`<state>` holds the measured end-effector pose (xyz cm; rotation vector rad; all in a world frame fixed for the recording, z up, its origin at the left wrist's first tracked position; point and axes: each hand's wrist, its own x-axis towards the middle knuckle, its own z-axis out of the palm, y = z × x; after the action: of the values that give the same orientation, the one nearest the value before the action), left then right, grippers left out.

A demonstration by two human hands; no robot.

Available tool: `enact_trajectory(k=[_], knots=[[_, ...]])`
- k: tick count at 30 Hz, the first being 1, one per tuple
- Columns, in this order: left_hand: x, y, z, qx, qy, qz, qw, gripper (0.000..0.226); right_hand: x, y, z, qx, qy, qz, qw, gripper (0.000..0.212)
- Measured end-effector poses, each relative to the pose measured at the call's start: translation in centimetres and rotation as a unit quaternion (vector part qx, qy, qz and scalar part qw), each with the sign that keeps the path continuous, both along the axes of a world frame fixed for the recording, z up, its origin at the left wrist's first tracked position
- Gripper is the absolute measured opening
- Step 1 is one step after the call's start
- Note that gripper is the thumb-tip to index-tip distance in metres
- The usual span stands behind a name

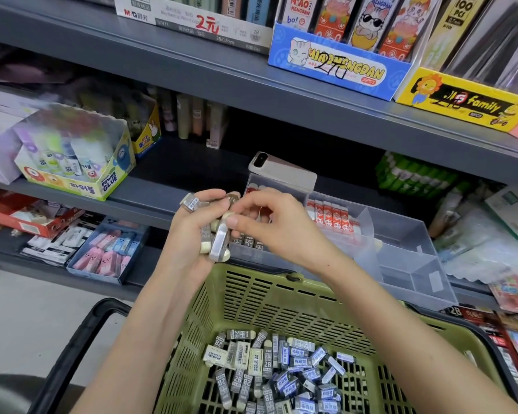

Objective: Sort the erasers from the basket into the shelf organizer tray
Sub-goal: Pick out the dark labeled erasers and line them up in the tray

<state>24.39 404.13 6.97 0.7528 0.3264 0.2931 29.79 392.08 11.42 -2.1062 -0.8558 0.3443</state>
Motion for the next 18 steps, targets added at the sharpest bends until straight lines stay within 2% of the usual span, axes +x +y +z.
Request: enact_trajectory(k=[5, 8, 13, 15, 18], knots=[[0.1, -0.4, -0.1, -0.005, 0.033, 0.014, 0.999, 0.02, -0.3, -0.1, -0.2, 0.038, 0.038, -0.01, 0.999, 0.002], [0.3, -0.9, -0.2, 0.001, 0.047, 0.037, 0.998, 0.011, -0.8, 0.1, 0.1, 0.057, 0.036, -0.037, 0.997, 0.01], [-0.1, -0.3, -0.4, 0.012, 0.058, 0.097, 0.994, 0.014, 1.7, -2.1, 1.8, 0.188, 0.164, -0.076, 0.965, 0.017], [-0.2, 0.0, -0.4, 0.017, 0.059, 0.104, 0.993, 0.014, 3.2, -3.1, 1.5, 0.137, 0.116, -0.102, 0.978, 0.015], [-0.2, 0.1, -0.3, 0.013, 0.056, 0.108, 0.992, 0.015, 4.6, -3.8, 0.2, -0.059, -0.02, -0.068, 0.996, 0.002]])
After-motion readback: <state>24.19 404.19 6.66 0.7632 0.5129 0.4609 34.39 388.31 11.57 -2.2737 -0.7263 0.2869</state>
